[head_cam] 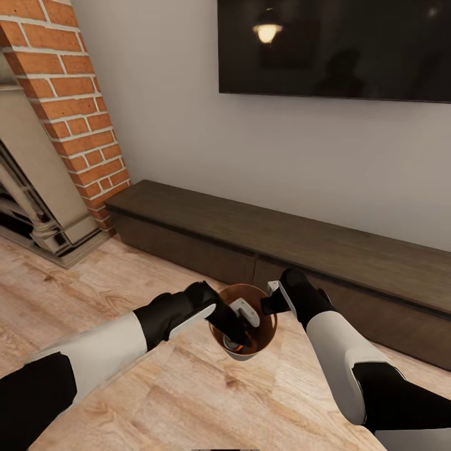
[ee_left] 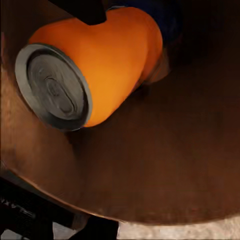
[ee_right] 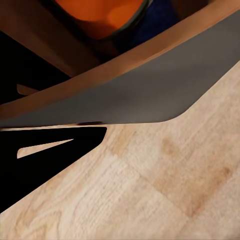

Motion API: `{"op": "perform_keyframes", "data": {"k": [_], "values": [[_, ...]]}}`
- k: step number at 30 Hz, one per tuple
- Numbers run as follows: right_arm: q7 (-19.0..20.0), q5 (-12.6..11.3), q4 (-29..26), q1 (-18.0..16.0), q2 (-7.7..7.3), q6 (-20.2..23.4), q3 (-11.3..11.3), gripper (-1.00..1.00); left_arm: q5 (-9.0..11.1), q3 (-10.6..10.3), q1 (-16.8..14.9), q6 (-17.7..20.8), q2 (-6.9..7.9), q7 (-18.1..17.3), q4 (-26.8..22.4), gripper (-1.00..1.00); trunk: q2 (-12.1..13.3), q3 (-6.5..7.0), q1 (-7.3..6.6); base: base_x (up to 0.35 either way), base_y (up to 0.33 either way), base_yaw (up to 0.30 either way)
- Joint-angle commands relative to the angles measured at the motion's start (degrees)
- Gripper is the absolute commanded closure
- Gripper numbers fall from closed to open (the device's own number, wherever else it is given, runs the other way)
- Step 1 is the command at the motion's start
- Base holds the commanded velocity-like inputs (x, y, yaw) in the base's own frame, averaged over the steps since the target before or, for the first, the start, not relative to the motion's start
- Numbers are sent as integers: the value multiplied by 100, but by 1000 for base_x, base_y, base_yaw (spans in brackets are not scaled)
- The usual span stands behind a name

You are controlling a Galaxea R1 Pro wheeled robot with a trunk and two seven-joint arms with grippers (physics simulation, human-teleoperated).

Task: Put the three can of soda from the living room inside the tash can in the kitchen.

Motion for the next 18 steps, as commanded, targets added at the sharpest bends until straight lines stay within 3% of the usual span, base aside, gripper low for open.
{"op": "perform_keyframes", "data": {"k": [1, 2, 3, 5, 6, 7, 11, 12, 14, 15, 16, 17, 18], "values": [[35, -134, 1, -2, 1, 16, -11, 100, -4, 15, 3, 22, 290, -99, -380, -100, 0, 0, 0, 0, 0, 0], [35, -135, 1, -2, -1, 16, -11, 100, -3, 22, 3, 34, 444, -132, -589, -100, 0, 0, 0, 0, 0, 0], [35, -135, 2, -2, -5, 16, -11, 100, 9, 40, 4, 54, 778, -186, -1041, -100, 0, 0, 0, 0, 0, 0], [35, -135, 2, -2, -12, 16, -18, 100, 44, 98, 5, 75, 1611, -358, -1936, -100, 0, 0, 0, 0, 0, 0], [35, -135, 3, -2, -13, 16, -20, 100, 51, 146, 5, 73, 1815, -431, -2126, -100, 0, 0, 0, 0, 0, 0], [35, -135, 3, -2, -14, 16, -23, 100, 62, 319, 7, 61, 2196, -614, -2446, -100, 0, 0, 0, 0, 0, 0], [35, -135, 3, -2, -17, 16, -27, 100, 75, 894, 59, 4, 3001, -1171, -2860, -100, 0, 0, 0, 0, 0, 0], [35, -135, 13, -2, -19, 16, -29, 100, 77, 1198, 120, -112, 3390, -1475, -2955, -100, 0, 0, 0, 0, 0, 0], [35, -133, 82, -2, -22, 16, -31, 100, 77, 1575, 310, -479, 3795, -1770, -3023, -100, 0, 0, 0, 0, 0, 0], [35, -134, 225, -2, -27, 16, -47, 100, 84, 2019, 718, -980, 4053, -1912, -2983, -100, 0, 0, 0, 0, 0, 0], [35, -134, 249, -2, -29, 16, -52, 100, 84, 2147, 830, -1068, 4083, -1905, -2940, -100, 0, 0, 0, 0, 0, 0], [38, -134, 296, -2, -33, 16, -70, 100, 82, 2620, 1234, -1362, 4129, -1690, -2731, -100, 0, 0, 0, 0, 0, 0], [39, -134, 306, -2, -35, 16, -74, 100, 80, 2789, 1392, -1505, 4136, -1562, -2645, -100, 0, 0, 0, 0, 0, 0]]}}
